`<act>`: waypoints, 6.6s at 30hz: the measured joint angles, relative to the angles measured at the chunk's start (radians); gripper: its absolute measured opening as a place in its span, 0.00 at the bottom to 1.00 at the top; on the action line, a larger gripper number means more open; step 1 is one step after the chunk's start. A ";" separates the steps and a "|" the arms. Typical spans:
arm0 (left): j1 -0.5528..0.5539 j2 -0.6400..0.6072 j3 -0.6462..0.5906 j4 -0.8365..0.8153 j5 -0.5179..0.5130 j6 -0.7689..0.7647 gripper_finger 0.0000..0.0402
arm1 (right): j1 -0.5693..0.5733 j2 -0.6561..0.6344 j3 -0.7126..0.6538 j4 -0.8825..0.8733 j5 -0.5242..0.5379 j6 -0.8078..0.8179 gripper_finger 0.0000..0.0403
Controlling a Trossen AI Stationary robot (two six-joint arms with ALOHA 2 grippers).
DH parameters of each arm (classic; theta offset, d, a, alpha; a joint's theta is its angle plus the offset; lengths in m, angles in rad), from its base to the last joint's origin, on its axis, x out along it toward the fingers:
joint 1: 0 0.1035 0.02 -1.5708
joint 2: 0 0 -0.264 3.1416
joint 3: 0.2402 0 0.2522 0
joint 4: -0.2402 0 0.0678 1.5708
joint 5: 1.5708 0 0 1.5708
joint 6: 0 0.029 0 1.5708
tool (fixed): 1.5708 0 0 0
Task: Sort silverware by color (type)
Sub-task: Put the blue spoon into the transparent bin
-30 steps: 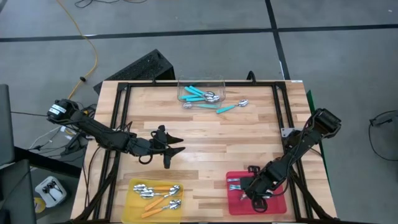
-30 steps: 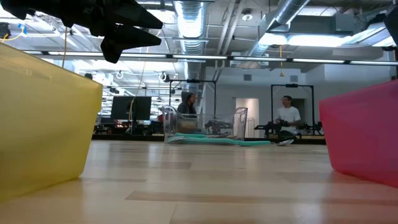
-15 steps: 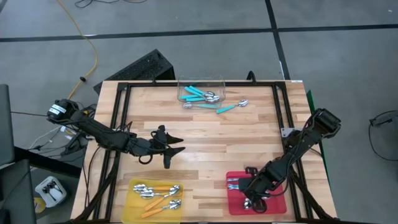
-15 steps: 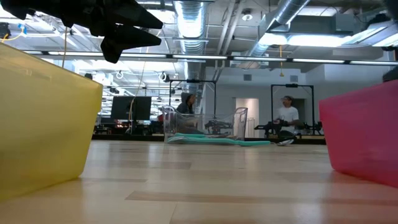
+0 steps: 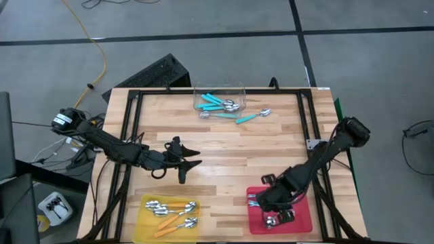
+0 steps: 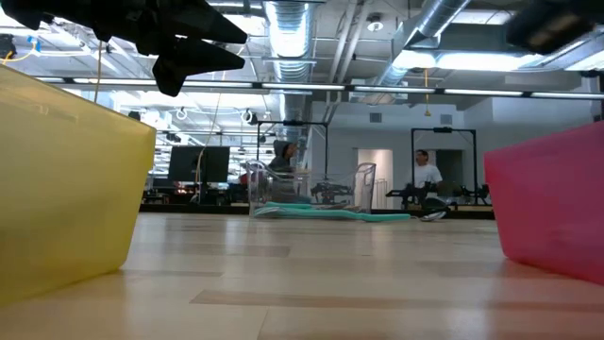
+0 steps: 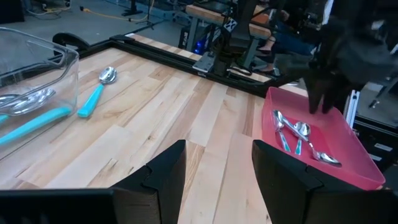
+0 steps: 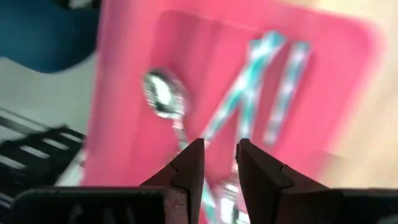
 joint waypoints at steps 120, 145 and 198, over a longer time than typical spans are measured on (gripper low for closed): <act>0.001 0.000 0.000 -0.042 -0.076 0.097 0.42 | -1.057 0.087 -0.055 0.105 0.161 -0.900 0.53; 0.001 0.000 0.000 -0.052 -0.077 0.089 0.42 | -0.987 0.098 -0.328 0.338 0.180 -0.993 0.53; 0.001 0.000 0.000 -0.052 -0.047 -0.045 0.42 | -0.634 -0.275 -0.341 0.396 0.268 -0.409 0.22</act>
